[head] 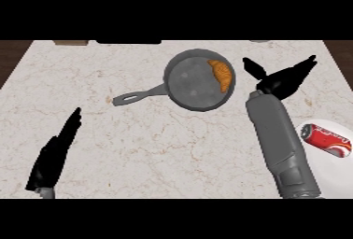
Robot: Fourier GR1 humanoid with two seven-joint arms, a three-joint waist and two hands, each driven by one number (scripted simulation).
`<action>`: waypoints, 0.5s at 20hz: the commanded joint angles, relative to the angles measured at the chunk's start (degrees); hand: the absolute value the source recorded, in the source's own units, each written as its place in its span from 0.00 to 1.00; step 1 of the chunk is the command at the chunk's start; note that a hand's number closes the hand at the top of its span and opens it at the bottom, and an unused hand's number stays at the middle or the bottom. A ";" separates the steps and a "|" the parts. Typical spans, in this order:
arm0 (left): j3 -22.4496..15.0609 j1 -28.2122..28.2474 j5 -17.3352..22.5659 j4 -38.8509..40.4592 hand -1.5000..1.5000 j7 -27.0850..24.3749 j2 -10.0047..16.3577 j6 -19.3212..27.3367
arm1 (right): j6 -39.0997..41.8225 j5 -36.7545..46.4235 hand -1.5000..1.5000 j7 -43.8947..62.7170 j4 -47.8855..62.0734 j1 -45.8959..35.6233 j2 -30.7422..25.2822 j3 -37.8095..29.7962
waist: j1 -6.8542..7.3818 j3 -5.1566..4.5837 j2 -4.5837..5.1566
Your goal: Pick the croissant from the plate and place it in the pan
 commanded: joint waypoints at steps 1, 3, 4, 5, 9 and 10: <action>2.07 -0.98 0.97 1.74 0.50 -0.14 0.44 0.08 | -6.25 -0.90 0.00 3.66 -5.46 8.00 0.33 9.36 | -1.78 -0.11 -0.72; 1.35 0.09 -0.22 0.83 0.50 0.79 -0.27 1.18 | -4.86 -1.40 0.00 2.90 -12.16 14.91 0.34 11.07 | -2.75 -0.09 -0.90; 0.84 4.82 -0.01 -2.21 0.50 -0.20 0.21 0.27 | -3.77 1.28 0.00 5.53 -13.58 15.28 0.34 11.51 | -2.43 -0.15 -1.15; -0.19 0.69 -2.09 0.45 0.50 0.92 -0.98 2.10 | -3.87 0.34 0.00 5.97 -15.77 18.00 0.34 13.69 | -3.52 -0.17 -1.22; 2.86 2.25 0.70 0.02 0.50 -0.01 0.62 0.71 | -3.26 1.30 0.00 8.63 -27.82 30.05 0.34 20.02 | -3.72 -0.19 -1.21; 2.93 1.95 1.06 -2.47 0.50 1.83 1.23 0.06 | -1.90 3.08 0.00 9.70 -30.82 32.59 0.35 21.51 | -3.30 -0.17 -1.08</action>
